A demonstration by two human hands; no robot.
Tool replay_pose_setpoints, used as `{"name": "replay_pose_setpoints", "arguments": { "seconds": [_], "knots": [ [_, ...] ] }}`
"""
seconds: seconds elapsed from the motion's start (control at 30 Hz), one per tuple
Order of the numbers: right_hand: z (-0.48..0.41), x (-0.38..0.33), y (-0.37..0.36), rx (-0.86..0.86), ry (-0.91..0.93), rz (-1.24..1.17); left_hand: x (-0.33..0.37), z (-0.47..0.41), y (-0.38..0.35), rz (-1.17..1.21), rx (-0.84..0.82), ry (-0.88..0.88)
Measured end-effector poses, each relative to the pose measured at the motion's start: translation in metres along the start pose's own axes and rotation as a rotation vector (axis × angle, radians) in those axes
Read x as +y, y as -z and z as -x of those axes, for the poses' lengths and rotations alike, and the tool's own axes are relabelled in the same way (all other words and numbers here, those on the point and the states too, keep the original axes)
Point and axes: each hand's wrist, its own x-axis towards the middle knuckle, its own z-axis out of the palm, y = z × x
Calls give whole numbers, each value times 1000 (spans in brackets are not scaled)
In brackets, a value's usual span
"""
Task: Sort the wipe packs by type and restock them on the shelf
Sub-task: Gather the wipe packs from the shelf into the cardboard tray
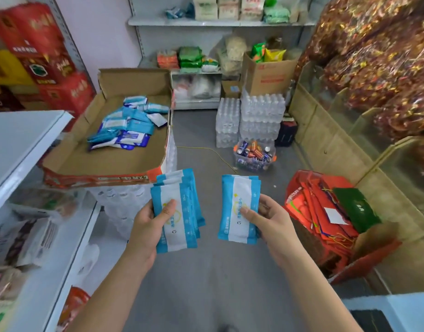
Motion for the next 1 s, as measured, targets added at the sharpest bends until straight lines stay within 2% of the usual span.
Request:
{"name": "replay_pose_setpoints", "arguments": {
  "seconds": [0.17, 0.4, 0.53, 0.77, 1.0],
  "knots": [
    [-110, -30, -3, -98, -9, 28, 31, -78, -31, 82, 96, -37],
    [-265, -56, -49, -243, -31, 83, 67, -210, -40, 118, 204, -70],
    [-358, -76, -88, -270, -32, 124, 82, -298, -32, 188, 252, -65],
    [-500, -109, -155, -413, -55, 219, 103, -422, -8, 292, 380, -41],
    [-637, -96, -242, -637, -17, 368, 91, -516, 23, 273, 628, -4]
  ]
}}
